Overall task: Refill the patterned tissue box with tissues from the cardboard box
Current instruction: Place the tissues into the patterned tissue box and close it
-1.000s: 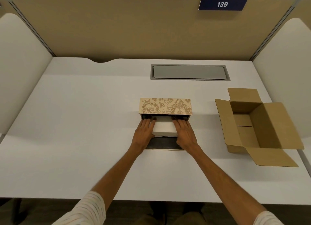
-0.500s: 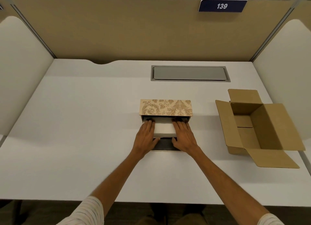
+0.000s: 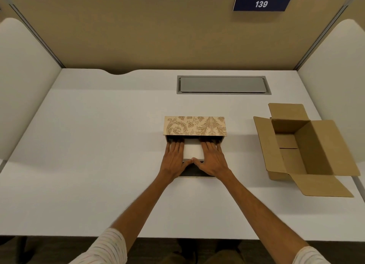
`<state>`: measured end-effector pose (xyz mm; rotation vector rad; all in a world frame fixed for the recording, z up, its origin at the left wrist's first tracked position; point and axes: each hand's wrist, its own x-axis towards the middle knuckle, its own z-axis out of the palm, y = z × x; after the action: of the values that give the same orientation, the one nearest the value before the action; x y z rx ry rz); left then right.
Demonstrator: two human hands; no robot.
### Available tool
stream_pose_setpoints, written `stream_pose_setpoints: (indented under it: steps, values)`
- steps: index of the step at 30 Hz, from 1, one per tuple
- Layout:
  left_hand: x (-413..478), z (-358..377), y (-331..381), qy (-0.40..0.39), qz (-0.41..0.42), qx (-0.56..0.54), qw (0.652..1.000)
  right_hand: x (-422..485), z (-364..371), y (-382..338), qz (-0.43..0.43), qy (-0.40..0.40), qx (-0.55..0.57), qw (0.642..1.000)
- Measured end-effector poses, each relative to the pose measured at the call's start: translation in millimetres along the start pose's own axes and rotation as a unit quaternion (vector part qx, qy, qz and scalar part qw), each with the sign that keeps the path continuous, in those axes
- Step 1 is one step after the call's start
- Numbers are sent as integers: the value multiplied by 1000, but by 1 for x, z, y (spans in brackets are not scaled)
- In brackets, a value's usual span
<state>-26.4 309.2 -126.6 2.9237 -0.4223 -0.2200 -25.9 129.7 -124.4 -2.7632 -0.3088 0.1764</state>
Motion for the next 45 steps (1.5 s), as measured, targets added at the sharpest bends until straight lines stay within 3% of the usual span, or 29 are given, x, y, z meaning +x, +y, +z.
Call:
stream_pose_setpoints:
  steps: [12, 18, 21, 32, 37, 40, 43, 45]
  values:
    - [1, 5, 4, 7, -25, 16, 1000, 9, -5, 12, -13, -40, -18, 999]
    - [-10, 13, 8, 46, -31, -31, 998, -6, 5, -2, -5, 67, 9, 998]
    - [-19, 22, 7, 45, 3, -41, 998, -17, 18, -7, 20, 61, 1, 998]
    - [-21, 23, 18, 62, -45, -107, 991, -20, 21, -13, 44, 40, -24, 998]
    - [-21, 16, 16, 52, -34, -115, 991, -19, 14, -14, 39, 38, 27, 998]
    - [-26, 8, 16, 95, -39, -135, 986, -25, 7, -16, 59, 123, 111, 984]
    - [-23, -9, 20, 216, -28, -144, 965, -22, -7, -23, 55, 249, 136, 957]
    - [-8, -26, 23, 285, -17, -154, 946, -9, -21, -30, 30, 291, 117, 949]
